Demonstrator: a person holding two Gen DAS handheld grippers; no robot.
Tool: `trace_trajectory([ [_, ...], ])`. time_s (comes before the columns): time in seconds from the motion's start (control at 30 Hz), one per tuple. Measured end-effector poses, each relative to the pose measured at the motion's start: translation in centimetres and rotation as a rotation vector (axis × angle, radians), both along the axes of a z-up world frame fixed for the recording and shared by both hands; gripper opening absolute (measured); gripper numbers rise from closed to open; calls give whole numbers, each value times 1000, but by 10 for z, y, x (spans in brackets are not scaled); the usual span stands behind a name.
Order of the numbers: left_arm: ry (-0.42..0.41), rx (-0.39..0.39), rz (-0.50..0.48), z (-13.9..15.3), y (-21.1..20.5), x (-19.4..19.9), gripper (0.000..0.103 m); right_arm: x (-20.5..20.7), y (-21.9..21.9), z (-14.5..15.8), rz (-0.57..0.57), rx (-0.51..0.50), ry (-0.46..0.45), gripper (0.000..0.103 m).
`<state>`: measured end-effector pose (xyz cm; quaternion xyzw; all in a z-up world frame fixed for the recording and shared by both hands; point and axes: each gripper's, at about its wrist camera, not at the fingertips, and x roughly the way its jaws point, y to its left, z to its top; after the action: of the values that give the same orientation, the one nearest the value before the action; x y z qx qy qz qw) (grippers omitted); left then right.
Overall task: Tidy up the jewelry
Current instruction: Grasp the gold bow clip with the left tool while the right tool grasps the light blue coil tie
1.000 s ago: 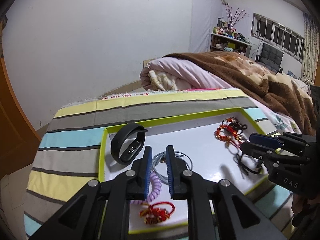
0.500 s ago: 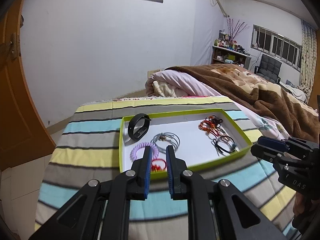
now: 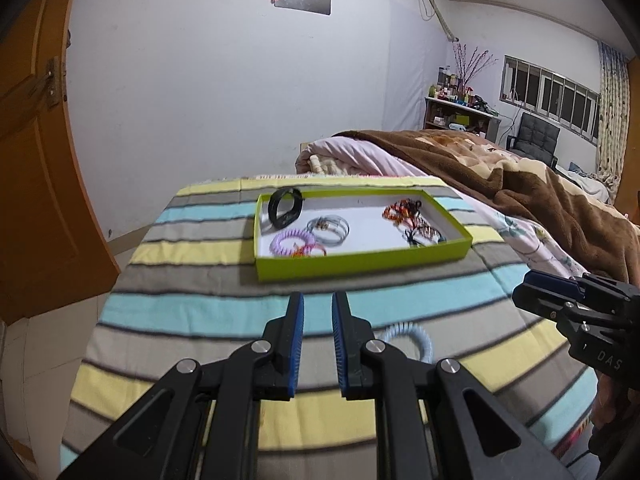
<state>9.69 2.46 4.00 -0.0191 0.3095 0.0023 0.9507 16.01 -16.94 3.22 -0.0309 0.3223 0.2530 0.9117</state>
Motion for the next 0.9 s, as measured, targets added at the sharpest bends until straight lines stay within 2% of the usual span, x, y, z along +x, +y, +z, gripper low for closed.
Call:
trace_trajectory([
  [0.37,1,-4,36,-15,8,-39,15,-26,2,-14,14,15,33,29],
  [0.7,14,-7,105,-25,31,-49,15,-20,21,-24,26,4,61,29],
  [0.9,32,-21,139,-34,47,-49,21,-11,30,-31,27,-5,87,29],
])
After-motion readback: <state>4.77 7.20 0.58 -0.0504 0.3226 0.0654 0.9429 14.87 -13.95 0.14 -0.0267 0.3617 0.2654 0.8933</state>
